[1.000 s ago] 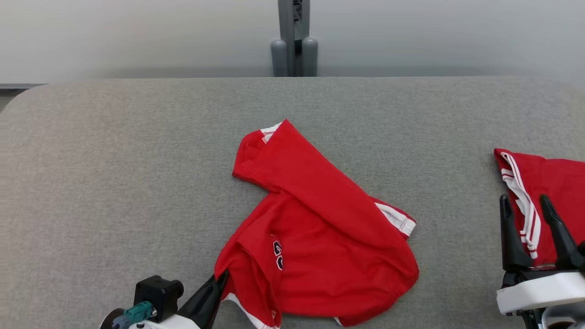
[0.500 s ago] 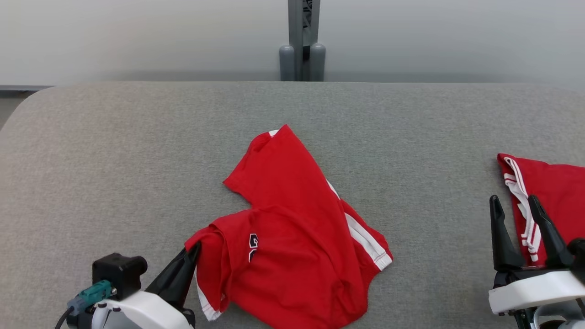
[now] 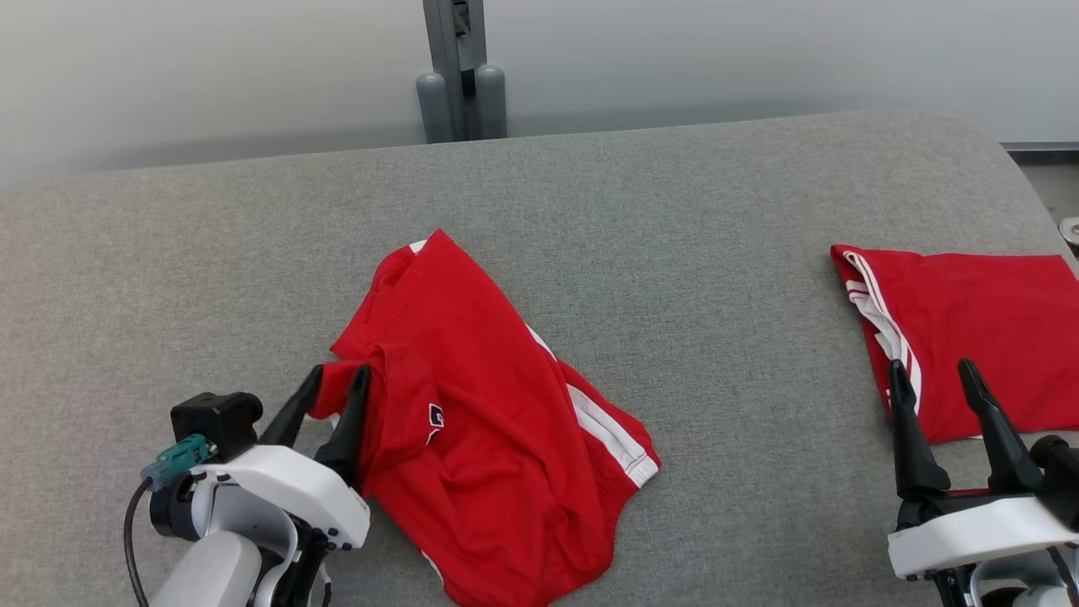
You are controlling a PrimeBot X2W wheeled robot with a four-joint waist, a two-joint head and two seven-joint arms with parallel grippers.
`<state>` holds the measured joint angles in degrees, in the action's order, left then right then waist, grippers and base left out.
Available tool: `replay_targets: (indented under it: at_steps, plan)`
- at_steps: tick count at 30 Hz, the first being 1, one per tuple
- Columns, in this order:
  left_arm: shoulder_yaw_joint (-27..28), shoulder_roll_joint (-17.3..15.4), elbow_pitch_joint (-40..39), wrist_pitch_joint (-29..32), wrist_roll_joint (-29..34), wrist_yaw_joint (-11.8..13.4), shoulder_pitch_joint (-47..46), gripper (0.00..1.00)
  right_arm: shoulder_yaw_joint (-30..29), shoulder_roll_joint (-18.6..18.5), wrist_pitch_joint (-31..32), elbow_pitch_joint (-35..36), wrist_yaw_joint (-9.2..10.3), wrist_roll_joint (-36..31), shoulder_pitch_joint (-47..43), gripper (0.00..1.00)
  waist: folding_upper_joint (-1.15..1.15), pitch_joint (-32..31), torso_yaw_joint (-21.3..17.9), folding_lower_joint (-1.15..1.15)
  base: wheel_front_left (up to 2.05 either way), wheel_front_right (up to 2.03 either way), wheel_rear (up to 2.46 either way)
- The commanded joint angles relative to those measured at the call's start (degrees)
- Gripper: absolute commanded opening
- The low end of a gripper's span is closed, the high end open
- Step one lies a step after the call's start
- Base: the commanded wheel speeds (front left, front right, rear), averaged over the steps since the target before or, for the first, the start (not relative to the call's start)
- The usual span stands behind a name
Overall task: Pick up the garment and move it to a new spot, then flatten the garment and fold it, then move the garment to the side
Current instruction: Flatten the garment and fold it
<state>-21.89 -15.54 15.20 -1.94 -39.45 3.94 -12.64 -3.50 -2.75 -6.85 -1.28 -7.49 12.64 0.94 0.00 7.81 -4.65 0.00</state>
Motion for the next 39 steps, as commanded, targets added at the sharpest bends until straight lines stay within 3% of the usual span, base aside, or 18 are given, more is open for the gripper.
replay_targets:
  at_steps: [1,8,14,26,33,39]
  plan:
    - [0.26,-0.02,1.37,-1.45,0.61,-0.11,-1.56,1.0,-0.25,-0.3,-0.3,-0.17,-0.02,0.21,0.82,1.0,0.0,0.03,-0.1,0.0,0.0,0.0,0.0]
    - [0.57,0.38,5.38,-9.48,5.98,3.52,-4.93,1.0,-0.25,-0.32,-1.01,0.4,-0.02,0.49,1.12,1.0,0.0,0.43,0.51,0.0,0.0,0.0,0.0]
    - [1.97,-1.41,0.74,-12.67,11.45,6.94,-5.4,1.0,0.26,-0.31,-1.63,0.94,-0.02,-0.23,1.43,1.0,0.0,-0.15,1.84,0.0,0.0,0.0,0.0]
    - [5.6,-5.85,-17.79,-12.84,18.57,11.99,6.98,1.0,2.36,-0.33,-0.9,1.39,-0.02,-3.19,-0.76,1.0,0.0,-3.59,3.68,0.0,0.0,0.0,0.0]
    - [5.21,-6.68,-22.05,-10.35,19.08,14.96,13.78,1.0,2.22,-0.32,-0.15,2.36,-0.02,-4.01,-4.15,1.0,0.0,-5.91,3.67,0.0,0.0,0.0,0.0]
    - [5.23,-6.55,-22.49,-9.46,18.19,15.43,15.67,1.0,1.74,-0.31,0.78,3.57,-0.02,-3.57,-6.24,1.0,0.0,-7.31,3.26,0.0,0.0,0.0,0.0]
